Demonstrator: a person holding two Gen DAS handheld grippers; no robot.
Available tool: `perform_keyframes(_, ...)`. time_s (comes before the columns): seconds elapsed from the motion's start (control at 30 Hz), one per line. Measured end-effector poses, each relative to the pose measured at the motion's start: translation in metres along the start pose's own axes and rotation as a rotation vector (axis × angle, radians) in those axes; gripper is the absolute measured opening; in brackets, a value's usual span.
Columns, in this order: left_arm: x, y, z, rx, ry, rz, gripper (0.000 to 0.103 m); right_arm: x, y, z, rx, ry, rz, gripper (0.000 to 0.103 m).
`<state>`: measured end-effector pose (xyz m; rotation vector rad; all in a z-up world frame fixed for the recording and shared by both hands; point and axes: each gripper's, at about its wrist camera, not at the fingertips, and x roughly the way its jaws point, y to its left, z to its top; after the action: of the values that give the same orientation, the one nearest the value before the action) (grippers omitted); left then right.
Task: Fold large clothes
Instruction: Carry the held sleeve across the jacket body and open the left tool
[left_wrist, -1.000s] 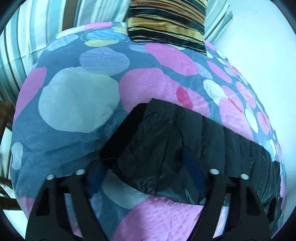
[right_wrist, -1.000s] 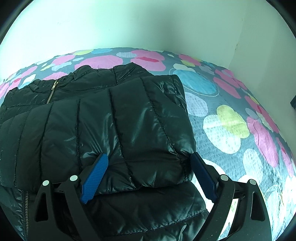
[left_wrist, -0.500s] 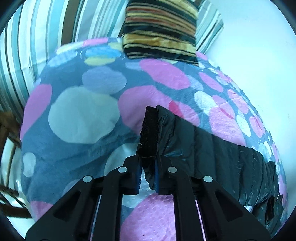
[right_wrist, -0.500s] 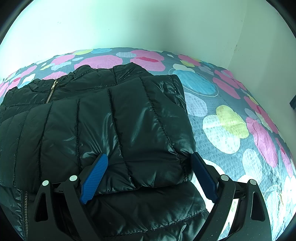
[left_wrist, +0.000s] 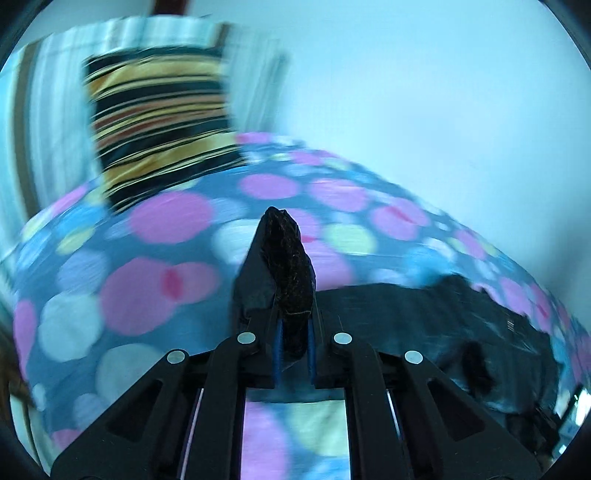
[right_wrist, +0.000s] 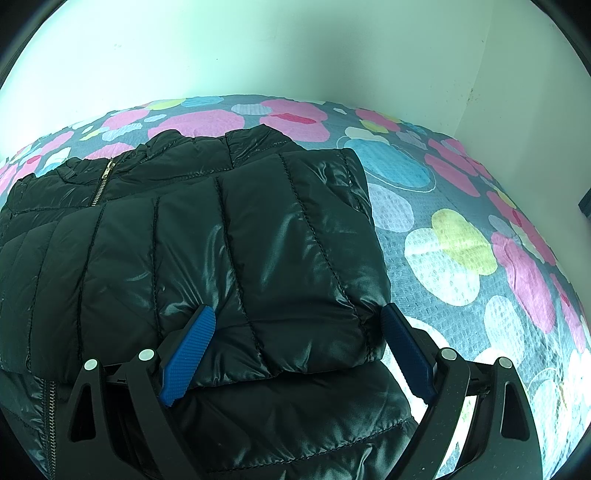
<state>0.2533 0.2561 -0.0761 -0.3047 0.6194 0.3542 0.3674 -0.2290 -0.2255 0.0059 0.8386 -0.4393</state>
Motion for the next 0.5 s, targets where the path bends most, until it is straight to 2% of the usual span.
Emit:
perform_keyframes(0.23, 0.017, -0.114, -0.011, 0.171, 0.027, -0.144, 0.009, 0.0, 0.0, 0.0, 0.0, 0.0, 0.0, 0.09)
perform_keyframes(0.5, 0.024, -0.234, -0.046, 0.324, 0.079, -0.289, 0.009, 0.0, 0.0, 0.0, 0.0, 0.0, 0.001, 0.09)
